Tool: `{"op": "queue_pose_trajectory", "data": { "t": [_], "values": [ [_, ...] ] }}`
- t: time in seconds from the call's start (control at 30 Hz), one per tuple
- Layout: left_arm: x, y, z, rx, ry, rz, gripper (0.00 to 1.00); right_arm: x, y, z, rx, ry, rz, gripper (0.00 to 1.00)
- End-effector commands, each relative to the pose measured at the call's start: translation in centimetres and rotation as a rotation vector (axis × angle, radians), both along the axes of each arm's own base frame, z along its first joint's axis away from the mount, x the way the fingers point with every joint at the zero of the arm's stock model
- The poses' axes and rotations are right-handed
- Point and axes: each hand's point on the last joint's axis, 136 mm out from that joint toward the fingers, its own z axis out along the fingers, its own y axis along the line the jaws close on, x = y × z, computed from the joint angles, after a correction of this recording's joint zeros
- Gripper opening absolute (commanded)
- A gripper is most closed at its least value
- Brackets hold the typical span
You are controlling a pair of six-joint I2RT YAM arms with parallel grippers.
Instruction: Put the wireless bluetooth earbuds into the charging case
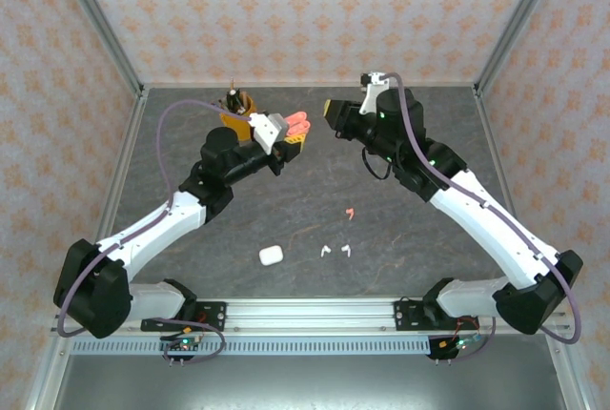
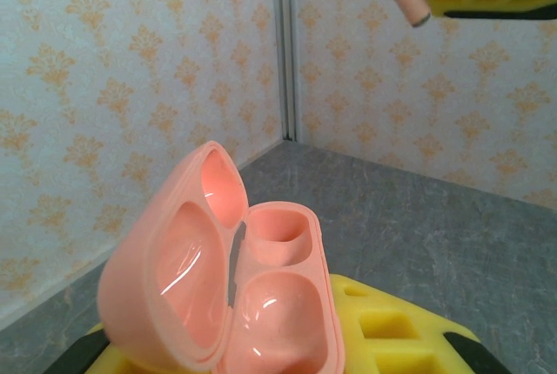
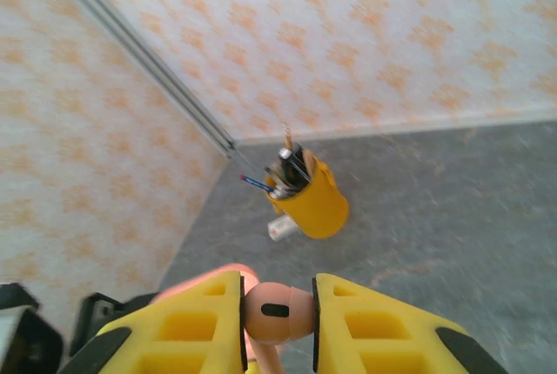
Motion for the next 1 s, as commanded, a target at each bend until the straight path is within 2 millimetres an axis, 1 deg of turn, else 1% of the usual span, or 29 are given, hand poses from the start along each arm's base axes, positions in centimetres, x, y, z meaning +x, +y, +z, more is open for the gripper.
{"op": "queue_pose_trajectory", "data": {
  "t": [0.0,0.17,0.33,0.47,0.97],
  "values": [
    [0.4,-0.4,2.6,0.014,-0.086,0.030,0.00,-0.8,0.9,3.0,0.073,-0.138,0.083,0.22],
    [0.6,-1.5,3.2,0.003,-0.102,0.026,0.00,-1.5,1.5,3.9,0.138,-0.209,0.129,0.22],
    [0.7,-2.5,3.6,-0.003,-0.111,0.016,0.00,-1.4,1.4,4.1,0.198,-0.240,0.117,0.22],
    [0.8,-3.1,4.0,-0.011,-0.114,0.010,0.00,-1.1,1.6,3.8,0.225,-0.241,0.116,0.22],
    [0.6,-3.2,5.7,-0.077,-0.119,0.002,0.00,-1.3,2.5,1.7,0.262,-0.213,0.133,0.22]
  ]
}}
